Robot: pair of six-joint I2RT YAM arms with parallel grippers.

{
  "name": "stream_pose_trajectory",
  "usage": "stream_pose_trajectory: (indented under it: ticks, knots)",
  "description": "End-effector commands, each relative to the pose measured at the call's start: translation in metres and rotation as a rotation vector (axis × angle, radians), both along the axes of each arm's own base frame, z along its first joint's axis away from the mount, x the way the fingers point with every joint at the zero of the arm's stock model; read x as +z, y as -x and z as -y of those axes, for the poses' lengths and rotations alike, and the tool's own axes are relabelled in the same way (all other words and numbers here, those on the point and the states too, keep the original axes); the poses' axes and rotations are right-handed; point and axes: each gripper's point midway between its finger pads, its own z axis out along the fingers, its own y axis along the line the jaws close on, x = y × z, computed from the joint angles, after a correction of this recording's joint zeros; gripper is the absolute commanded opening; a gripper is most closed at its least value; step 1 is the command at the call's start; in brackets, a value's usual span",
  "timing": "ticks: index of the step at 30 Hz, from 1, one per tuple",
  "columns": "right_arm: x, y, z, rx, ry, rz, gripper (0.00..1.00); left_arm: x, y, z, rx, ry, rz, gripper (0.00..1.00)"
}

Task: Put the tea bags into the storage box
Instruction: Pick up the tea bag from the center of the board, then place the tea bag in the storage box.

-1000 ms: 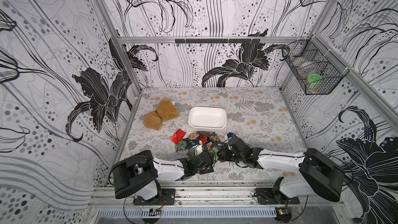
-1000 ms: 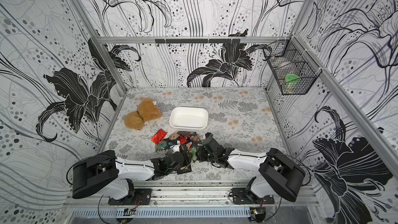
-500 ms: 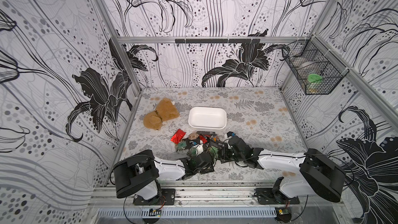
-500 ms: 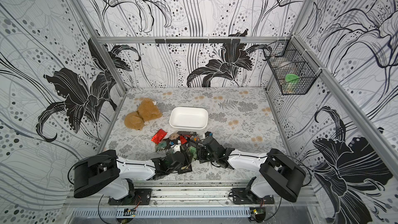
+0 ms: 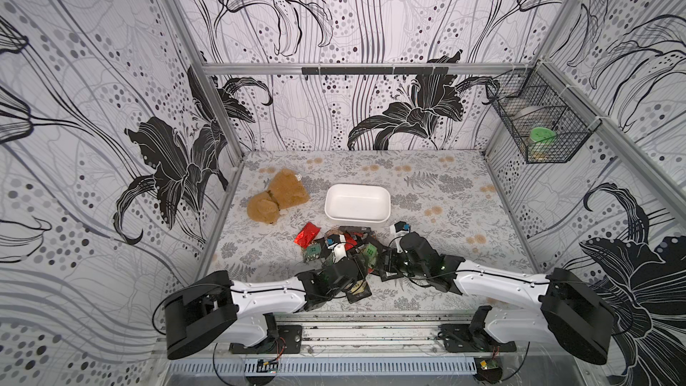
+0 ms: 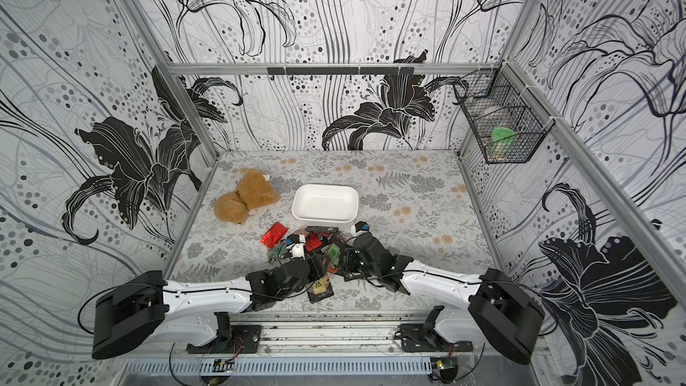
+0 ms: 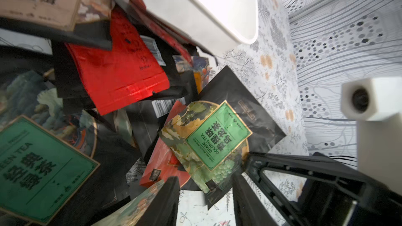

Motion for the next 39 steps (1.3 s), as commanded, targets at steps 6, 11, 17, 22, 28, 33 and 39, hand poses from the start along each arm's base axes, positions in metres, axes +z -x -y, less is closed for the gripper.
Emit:
stream_pose_trajectory:
  ticks: [6,11,17,22,28,33,39]
  knots:
    - [0.015,-0.004,0.030,-0.062,0.132,0.064,0.00,0.007,-0.001,-0.046,0.136,-0.035,0.057,0.49]
    - [0.034,-0.006,0.035,-0.080,0.117,0.112,0.00,0.006,0.000,-0.063,0.186,-0.016,0.067,0.50]
    - [0.059,-0.014,0.034,-0.092,0.115,0.161,0.00,0.005,0.001,-0.073,0.217,-0.018,0.070,0.51]
    - [0.089,-0.029,0.030,-0.115,0.125,0.229,0.00,-0.001,0.003,-0.086,0.261,-0.013,0.067,0.51]
    - [0.129,-0.058,0.009,-0.120,0.156,0.339,0.00,-0.005,0.006,-0.102,0.306,0.000,0.070,0.52]
    - [0.139,-0.095,-0.026,-0.096,0.225,0.376,0.00,-0.008,0.009,-0.112,0.329,-0.003,0.064,0.52]
    - [0.139,-0.144,-0.067,-0.077,0.254,0.380,0.00,-0.011,0.013,-0.120,0.338,0.014,0.056,0.53]
